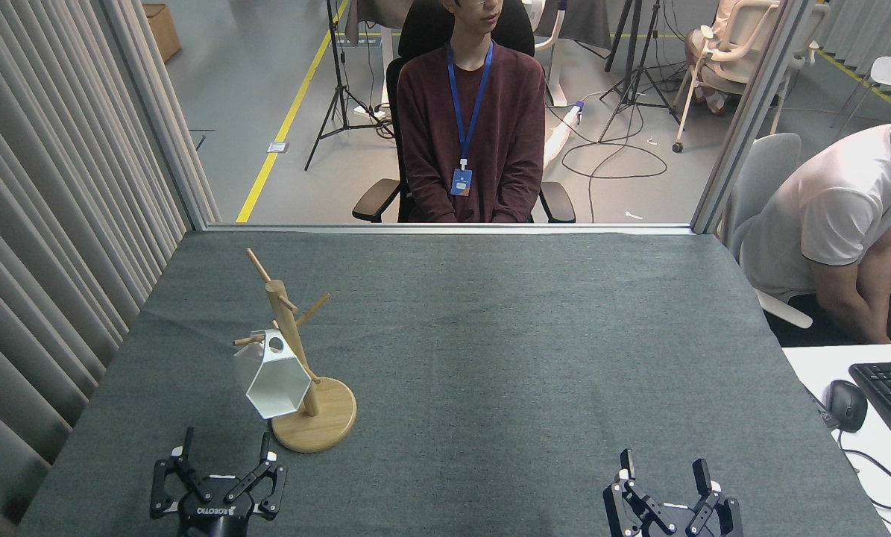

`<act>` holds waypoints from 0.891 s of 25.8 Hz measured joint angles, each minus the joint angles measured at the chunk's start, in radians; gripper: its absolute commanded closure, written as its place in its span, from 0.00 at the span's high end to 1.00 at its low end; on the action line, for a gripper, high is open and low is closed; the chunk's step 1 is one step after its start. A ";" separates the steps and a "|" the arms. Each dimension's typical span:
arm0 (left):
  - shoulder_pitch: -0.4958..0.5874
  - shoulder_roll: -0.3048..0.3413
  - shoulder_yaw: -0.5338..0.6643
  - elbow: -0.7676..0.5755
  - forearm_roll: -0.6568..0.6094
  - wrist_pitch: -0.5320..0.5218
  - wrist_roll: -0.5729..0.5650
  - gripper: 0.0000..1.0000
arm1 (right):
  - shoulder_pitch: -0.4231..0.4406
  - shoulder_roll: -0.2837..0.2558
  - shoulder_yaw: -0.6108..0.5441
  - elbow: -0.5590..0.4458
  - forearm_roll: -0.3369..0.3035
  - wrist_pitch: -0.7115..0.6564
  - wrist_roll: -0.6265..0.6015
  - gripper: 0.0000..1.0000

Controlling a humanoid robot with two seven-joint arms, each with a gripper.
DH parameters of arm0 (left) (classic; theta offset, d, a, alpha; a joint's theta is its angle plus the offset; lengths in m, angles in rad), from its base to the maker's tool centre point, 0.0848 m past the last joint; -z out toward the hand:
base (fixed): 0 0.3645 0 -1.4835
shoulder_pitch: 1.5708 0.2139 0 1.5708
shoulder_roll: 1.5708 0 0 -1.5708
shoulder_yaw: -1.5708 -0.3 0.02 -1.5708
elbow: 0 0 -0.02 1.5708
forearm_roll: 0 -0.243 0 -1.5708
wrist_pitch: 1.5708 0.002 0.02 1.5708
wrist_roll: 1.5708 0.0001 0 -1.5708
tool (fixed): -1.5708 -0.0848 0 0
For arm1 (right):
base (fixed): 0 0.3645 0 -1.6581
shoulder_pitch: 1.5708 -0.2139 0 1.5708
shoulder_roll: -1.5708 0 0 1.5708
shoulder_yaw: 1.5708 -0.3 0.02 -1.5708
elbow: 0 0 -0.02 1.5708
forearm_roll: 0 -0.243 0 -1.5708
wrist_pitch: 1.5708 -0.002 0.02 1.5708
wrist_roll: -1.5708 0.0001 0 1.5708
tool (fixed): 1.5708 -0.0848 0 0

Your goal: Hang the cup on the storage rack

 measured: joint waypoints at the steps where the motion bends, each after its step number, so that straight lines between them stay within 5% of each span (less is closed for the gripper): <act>1: 0.025 0.002 0.006 -0.041 0.059 -0.036 -0.014 0.99 | -0.001 -0.001 0.001 0.000 0.000 -0.001 0.000 0.98; 11: 0.225 0.009 0.066 -0.340 0.311 -0.317 -0.099 0.99 | -0.003 -0.044 0.003 0.000 0.002 -0.045 0.002 0.98; 23: 0.252 -0.006 0.038 -0.363 0.332 -0.360 -0.091 0.99 | 0.007 -0.047 0.005 0.001 0.008 -0.063 0.002 0.98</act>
